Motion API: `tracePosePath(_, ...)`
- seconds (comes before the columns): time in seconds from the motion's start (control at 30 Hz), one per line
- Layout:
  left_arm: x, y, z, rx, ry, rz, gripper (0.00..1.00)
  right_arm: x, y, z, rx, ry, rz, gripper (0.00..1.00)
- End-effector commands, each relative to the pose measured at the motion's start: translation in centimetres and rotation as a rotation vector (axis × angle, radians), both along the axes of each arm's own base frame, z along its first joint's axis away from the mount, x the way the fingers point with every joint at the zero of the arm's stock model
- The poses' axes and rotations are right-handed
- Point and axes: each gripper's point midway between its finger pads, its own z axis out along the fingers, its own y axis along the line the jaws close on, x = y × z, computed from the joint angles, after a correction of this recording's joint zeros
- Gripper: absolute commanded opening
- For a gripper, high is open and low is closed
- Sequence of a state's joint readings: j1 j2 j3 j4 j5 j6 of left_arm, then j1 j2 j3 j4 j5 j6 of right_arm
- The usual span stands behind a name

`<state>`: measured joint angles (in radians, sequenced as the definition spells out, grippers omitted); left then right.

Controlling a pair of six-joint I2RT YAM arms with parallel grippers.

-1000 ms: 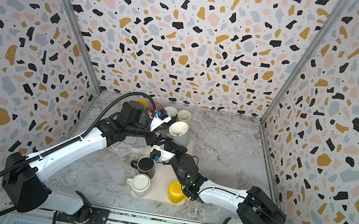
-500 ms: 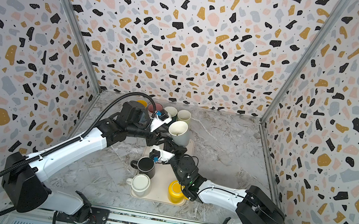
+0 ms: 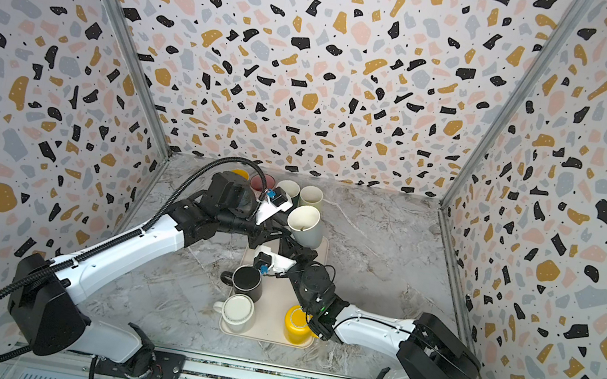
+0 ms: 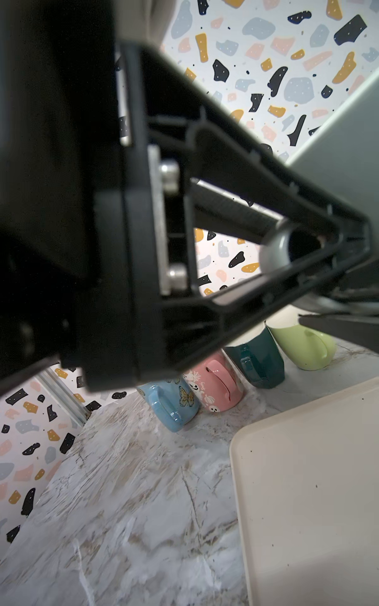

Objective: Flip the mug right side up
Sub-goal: 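Grasp the grey mug rim with the left gripper while the right holds it, then open the right gripper and withdraw it while the left gripper holds the grey mug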

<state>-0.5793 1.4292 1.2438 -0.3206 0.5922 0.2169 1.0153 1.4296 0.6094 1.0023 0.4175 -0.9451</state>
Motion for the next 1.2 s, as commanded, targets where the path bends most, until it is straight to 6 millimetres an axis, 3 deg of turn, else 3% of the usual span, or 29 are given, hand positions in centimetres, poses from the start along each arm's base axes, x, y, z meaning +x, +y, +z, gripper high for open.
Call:
tracePosePath(0.0,1.0,0.1,-1.9,0.056,0.045,0.053,0.0,-1.5,0.0,7.1,0.192,-0.143,0.044,0.0)
tracePosePath(0.1,1.3,0.1,-1.8,0.049,0.045,0.069,0.0,-1.2,-0.4,7.0,0.197,-0.135,0.019,0.02)
tracePosePath(0.43,3.4,0.6,-1.7,0.046,0.03,0.18,0.0,-0.9,-1.5,6.3,0.207,-0.107,-0.031,0.31)
tracePosePath(0.67,5.2,0.9,-1.4,0.021,0.026,0.249,0.0,-0.6,-2.8,5.8,0.206,-0.078,-0.089,0.4)
tracePosePath(0.9,7.0,0.7,-0.3,-0.039,0.004,0.322,0.0,-0.6,-5.8,5.9,0.264,-0.043,-0.176,0.43)
tracePosePath(1.17,8.9,-1.1,-0.8,-0.022,-0.018,0.394,0.0,-0.3,-10.9,8.1,0.516,0.098,-0.241,0.45)
